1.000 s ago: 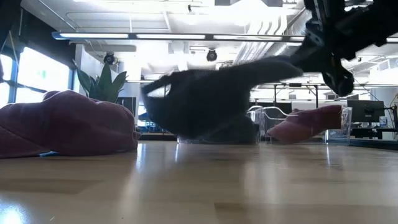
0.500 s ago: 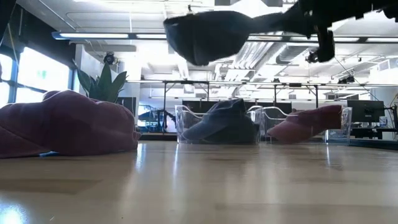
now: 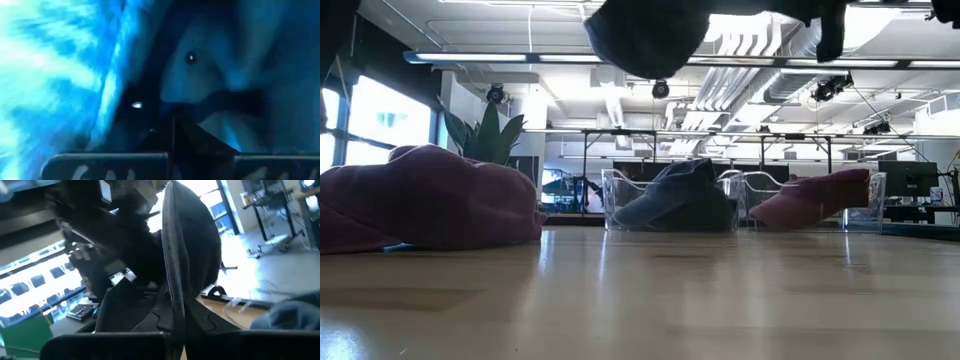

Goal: Pick & Place hat
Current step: Put the dark blue cap into the left transparent bin

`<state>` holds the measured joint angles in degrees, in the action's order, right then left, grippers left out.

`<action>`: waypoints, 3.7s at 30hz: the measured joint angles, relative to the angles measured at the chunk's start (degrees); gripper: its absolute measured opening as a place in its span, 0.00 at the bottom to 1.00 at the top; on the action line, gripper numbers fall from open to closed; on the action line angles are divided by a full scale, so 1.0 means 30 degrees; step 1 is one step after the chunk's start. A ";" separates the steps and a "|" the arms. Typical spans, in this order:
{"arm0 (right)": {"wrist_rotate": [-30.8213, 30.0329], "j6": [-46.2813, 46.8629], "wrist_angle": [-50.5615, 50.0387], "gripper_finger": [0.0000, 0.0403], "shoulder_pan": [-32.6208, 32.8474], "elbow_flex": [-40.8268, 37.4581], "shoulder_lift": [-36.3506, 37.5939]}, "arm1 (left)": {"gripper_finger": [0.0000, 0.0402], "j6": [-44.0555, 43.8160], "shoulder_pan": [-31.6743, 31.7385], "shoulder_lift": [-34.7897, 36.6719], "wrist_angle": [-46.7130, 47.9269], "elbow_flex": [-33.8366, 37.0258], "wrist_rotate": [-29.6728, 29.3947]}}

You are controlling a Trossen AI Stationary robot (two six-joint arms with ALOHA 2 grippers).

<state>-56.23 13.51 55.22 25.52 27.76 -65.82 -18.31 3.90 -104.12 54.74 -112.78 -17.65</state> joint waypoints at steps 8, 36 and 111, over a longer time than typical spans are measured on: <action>0.0152 -0.3134 -0.0125 0.02 0.0118 0.1215 -0.0022 | 0.00 0.0877 -0.0072 -0.0299 -0.1427 0.0153 0.0042; -0.2521 0.5379 -0.6557 0.03 -0.0455 0.1248 -0.0058 | 0.00 -0.0390 0.0699 0.6486 -0.2314 0.0119 0.2317; 1.1981 1.1289 -2.6448 0.03 -0.5857 0.0923 -0.1105 | 0.00 0.0446 -0.0175 0.3752 0.4872 0.3930 0.6780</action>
<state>-20.29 47.37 -24.13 7.95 30.53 -69.14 -16.97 3.38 -92.86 69.36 -100.99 2.69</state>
